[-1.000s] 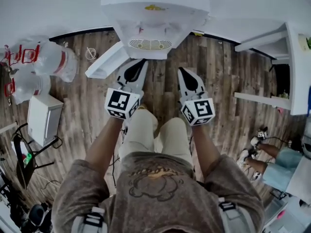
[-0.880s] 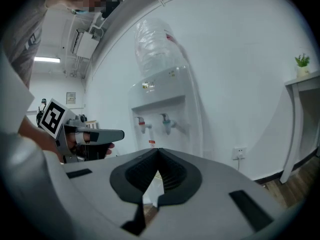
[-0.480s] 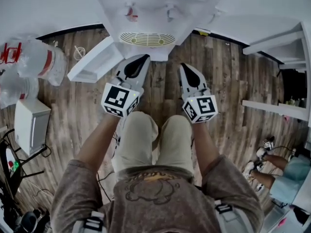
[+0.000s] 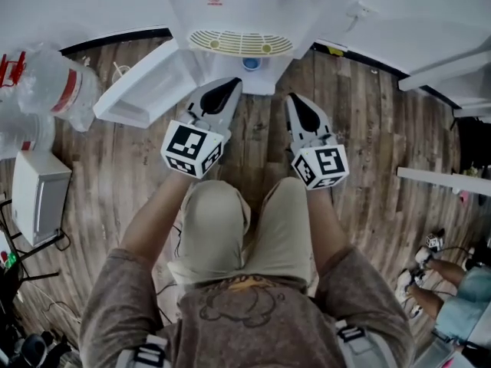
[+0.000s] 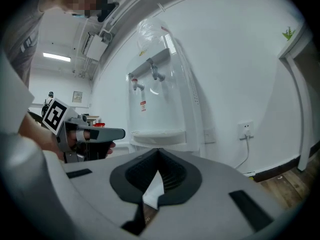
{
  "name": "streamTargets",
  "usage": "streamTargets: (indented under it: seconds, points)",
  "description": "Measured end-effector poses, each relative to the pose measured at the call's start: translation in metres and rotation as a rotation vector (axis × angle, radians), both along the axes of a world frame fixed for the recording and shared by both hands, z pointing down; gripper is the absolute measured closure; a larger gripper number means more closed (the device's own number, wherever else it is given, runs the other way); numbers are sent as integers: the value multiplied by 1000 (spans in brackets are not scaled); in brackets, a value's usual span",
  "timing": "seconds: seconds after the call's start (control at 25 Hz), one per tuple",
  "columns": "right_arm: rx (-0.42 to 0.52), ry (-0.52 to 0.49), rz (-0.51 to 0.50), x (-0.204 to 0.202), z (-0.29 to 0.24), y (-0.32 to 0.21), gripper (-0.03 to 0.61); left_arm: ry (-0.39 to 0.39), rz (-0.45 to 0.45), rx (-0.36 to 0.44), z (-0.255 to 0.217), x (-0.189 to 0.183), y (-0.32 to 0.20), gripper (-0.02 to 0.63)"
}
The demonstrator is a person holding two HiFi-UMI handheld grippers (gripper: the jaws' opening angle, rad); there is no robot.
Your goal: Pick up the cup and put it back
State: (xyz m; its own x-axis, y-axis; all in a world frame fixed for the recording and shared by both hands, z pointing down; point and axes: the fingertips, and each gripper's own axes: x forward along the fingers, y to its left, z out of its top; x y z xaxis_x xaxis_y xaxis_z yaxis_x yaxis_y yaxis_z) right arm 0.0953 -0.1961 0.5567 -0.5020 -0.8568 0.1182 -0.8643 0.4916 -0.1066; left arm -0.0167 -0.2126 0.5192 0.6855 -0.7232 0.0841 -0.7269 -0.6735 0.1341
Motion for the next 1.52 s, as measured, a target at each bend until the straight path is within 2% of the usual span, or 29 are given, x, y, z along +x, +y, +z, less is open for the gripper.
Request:
streamTargets:
  seconds: [0.4, 1.04, 1.12, 1.28, 1.52]
  points:
    - [24, 9, -4, 2, 25, 20, 575, 0, -17, -18, 29, -1, 15, 612]
    - [29, 2, 3, 3, 37, 32, 575, 30, -32, 2, 27, -2, 29, 605]
    - [29, 6, 1, 4, 38, 33, 575, 48, -28, -4, 27, 0, 29, 538]
    - [29, 12, -2, 9, 41, 36, 575, 53, -38, -22, 31, 1, 29, 490]
    - [21, 12, -10, 9, 50, 36, 575, 80, -31, -62, 41, 1, 27, 367]
